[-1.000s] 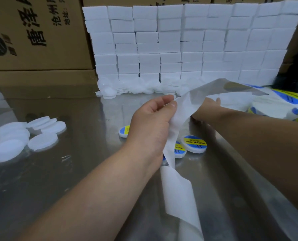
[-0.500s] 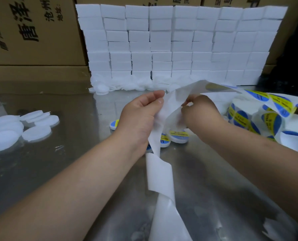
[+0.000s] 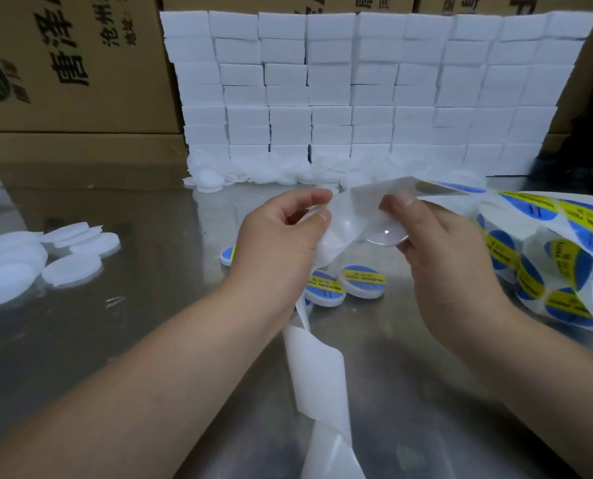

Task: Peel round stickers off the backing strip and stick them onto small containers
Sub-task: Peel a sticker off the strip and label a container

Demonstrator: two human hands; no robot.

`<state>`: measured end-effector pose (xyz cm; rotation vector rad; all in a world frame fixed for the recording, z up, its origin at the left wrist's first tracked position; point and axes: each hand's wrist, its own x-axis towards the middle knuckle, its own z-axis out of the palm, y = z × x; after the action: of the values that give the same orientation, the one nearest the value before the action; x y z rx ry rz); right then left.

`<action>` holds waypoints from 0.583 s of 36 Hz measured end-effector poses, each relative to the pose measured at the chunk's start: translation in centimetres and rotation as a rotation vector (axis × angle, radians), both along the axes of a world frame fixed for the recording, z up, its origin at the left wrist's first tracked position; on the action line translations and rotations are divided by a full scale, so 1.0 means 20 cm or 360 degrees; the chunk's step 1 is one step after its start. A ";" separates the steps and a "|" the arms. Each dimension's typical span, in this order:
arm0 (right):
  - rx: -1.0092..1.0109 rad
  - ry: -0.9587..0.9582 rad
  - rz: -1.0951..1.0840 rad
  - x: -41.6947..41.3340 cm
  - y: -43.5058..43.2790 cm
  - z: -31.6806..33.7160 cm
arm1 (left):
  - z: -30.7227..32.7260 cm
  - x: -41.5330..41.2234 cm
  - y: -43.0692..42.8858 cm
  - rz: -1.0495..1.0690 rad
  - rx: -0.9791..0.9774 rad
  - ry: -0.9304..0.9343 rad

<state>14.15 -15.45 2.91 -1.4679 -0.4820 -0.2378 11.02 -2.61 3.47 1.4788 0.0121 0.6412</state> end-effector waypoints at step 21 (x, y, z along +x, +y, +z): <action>-0.0270 -0.0192 -0.0146 -0.05 0.00 -0.04 | 0.01 -0.06 -0.04 0.0133 0.0930 -0.0041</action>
<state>13.13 -15.51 2.06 -1.6498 -0.5433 -0.3669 9.81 -3.34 3.67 2.0401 -0.1452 0.7700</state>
